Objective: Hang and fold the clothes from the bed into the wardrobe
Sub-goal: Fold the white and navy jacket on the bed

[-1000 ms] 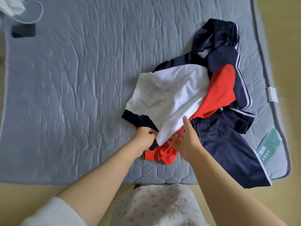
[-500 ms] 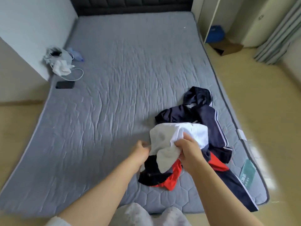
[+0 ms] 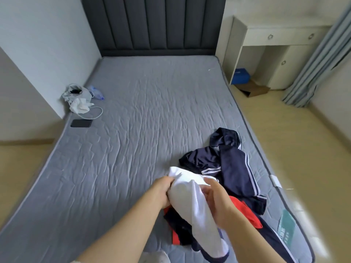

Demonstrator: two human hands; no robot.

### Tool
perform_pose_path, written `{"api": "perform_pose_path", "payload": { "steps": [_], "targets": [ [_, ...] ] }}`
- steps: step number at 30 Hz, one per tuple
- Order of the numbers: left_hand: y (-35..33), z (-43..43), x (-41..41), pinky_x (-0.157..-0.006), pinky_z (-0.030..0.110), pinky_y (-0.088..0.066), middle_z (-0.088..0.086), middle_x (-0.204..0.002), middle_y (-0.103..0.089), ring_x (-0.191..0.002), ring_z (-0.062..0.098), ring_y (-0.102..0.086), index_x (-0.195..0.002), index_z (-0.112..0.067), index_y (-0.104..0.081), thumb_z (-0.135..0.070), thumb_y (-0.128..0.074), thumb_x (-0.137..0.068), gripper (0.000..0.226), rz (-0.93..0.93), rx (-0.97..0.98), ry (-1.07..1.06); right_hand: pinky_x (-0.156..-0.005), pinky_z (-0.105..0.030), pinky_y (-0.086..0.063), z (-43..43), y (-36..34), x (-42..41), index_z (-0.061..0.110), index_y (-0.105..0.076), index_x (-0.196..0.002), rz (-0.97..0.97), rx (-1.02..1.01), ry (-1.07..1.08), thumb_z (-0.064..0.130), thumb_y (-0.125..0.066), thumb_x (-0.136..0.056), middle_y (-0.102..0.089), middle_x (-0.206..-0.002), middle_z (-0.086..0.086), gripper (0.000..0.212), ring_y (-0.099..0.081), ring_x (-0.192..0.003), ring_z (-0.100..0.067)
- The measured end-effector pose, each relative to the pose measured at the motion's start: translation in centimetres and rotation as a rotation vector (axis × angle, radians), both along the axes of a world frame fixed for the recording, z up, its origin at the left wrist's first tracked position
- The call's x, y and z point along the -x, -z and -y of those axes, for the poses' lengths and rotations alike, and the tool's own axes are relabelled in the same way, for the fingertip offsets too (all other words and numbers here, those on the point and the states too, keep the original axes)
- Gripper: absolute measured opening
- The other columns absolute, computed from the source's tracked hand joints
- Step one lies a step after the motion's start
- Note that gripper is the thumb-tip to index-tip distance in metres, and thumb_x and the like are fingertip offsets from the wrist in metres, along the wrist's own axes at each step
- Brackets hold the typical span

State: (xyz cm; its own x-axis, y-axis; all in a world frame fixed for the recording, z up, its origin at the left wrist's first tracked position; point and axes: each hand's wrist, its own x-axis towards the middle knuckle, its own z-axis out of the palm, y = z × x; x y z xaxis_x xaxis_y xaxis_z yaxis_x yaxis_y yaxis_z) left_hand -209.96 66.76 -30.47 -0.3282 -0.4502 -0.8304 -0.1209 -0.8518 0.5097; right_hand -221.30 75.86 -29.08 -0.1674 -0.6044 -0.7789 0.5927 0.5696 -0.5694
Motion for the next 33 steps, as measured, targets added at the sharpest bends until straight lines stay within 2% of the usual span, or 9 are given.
{"api": "perform_pose_path", "payload": {
  "steps": [4, 8, 14, 17, 20, 24, 26, 29, 33],
  "targets": [
    [-2.5, 0.3, -0.1, -0.060, 0.025, -0.046, 0.014, -0.077, -0.064, -0.064, 0.023, -0.058, -0.086, -0.007, -0.064, 0.001, -0.046, -0.087, 0.019, -0.019, 0.302, 0.126, -0.058, -0.037, -0.048, -1.1, 1.0, 0.8, 0.005, -0.051, -0.095, 0.120, -0.031, 0.281, 0.047, -0.048, -0.092, -0.064, -0.079, -0.018, 0.042, -0.061, -0.067, -0.030],
    [-5.1, 0.1, -0.7, -0.057, 0.022, -0.041, 0.012, -0.076, -0.057, -0.064, 0.020, -0.052, -0.092, 0.000, -0.061, 0.010, -0.039, -0.079, 0.027, -0.131, 0.363, 0.433, -0.058, -0.036, -0.048, 0.4, 0.6, 0.9, 0.001, -0.055, -0.093, 0.254, 0.032, 0.246, 0.028, -0.048, -0.094, -0.065, -0.072, -0.019, 0.028, -0.060, -0.069, -0.029],
    [-6.0, -0.2, -2.8, -0.066, 0.026, -0.038, 0.008, -0.083, -0.055, -0.077, 0.019, -0.051, -0.088, -0.010, -0.060, -0.017, -0.054, -0.079, 0.013, -0.072, 0.293, 0.791, -0.048, -0.025, -0.041, 1.4, 1.3, 1.0, 0.004, -0.046, -0.068, -0.170, -0.007, 0.238, -0.008, -0.044, -0.081, -0.043, -0.062, -0.010, 0.018, -0.044, -0.055, -0.023],
    [-5.3, 0.1, -3.1, -0.064, 0.021, -0.041, -0.003, -0.082, -0.062, -0.070, 0.009, -0.053, -0.084, -0.019, -0.064, -0.046, -0.047, -0.091, 0.033, 0.119, 0.303, 0.527, -0.055, -0.028, -0.035, 1.8, -0.7, 1.3, 0.004, -0.049, -0.068, -0.274, 0.161, 0.262, -0.010, -0.042, -0.074, -0.043, -0.064, -0.010, 0.017, -0.043, -0.059, -0.022],
    [-5.1, 0.8, -2.6, -0.075, 0.027, -0.044, -0.001, -0.098, -0.059, -0.089, 0.015, -0.053, -0.104, -0.021, -0.059, -0.053, -0.044, -0.091, 0.037, 0.239, 0.360, 0.084, -0.063, -0.030, -0.035, 2.3, -3.7, 1.4, 0.009, -0.054, -0.069, -0.294, 0.295, 0.213, -0.009, -0.040, -0.069, -0.046, -0.070, -0.010, 0.023, -0.043, -0.067, -0.024],
    [-6.0, 2.1, -2.2, -0.080, 0.036, -0.049, 0.004, -0.084, -0.068, -0.086, 0.024, -0.063, -0.081, -0.018, -0.071, -0.070, -0.041, -0.081, 0.060, -0.319, 0.034, 0.014, -0.062, -0.029, -0.047, 2.4, -7.5, 1.4, 0.011, -0.065, -0.070, -0.202, 0.509, 0.080, -0.005, -0.041, -0.062, -0.060, -0.067, -0.011, 0.029, -0.059, -0.063, -0.024],
    [-6.7, 2.4, -2.3, -0.069, 0.032, -0.053, 0.007, -0.069, -0.068, -0.069, 0.023, -0.067, -0.062, -0.012, -0.069, -0.060, -0.048, -0.082, 0.057, -0.477, -0.038, -0.032, -0.062, -0.029, -0.049, 2.1, -8.1, 1.5, 0.010, -0.068, -0.066, -0.075, 0.515, 0.028, 0.001, -0.046, -0.059, -0.064, -0.065, -0.010, 0.024, -0.061, -0.060, -0.023],
    [-6.8, 2.3, -1.8, -0.053, 0.026, -0.049, 0.007, -0.059, -0.061, -0.053, 0.023, -0.061, -0.064, -0.009, -0.062, -0.020, -0.065, -0.070, 0.013, -0.349, 0.075, -0.009, -0.060, -0.028, -0.050, 1.2, -7.5, 2.0, 0.009, -0.072, -0.064, 0.048, 0.551, -0.065, 0.014, -0.051, -0.050, -0.066, -0.064, -0.010, 0.025, -0.063, -0.059, -0.024],
    [-6.2, 2.5, -1.6, -0.044, 0.024, -0.047, 0.010, -0.056, -0.060, -0.046, 0.022, -0.058, -0.075, -0.006, -0.059, 0.008, -0.043, -0.077, 0.022, -0.273, 0.288, 0.023, -0.069, -0.034, -0.051, 0.6, -5.1, 2.2, 0.005, -0.068, -0.083, 0.120, 0.447, 0.059, 0.033, -0.046, -0.090, -0.069, -0.074, -0.012, 0.036, -0.064, -0.071, -0.026]
  ]
}}
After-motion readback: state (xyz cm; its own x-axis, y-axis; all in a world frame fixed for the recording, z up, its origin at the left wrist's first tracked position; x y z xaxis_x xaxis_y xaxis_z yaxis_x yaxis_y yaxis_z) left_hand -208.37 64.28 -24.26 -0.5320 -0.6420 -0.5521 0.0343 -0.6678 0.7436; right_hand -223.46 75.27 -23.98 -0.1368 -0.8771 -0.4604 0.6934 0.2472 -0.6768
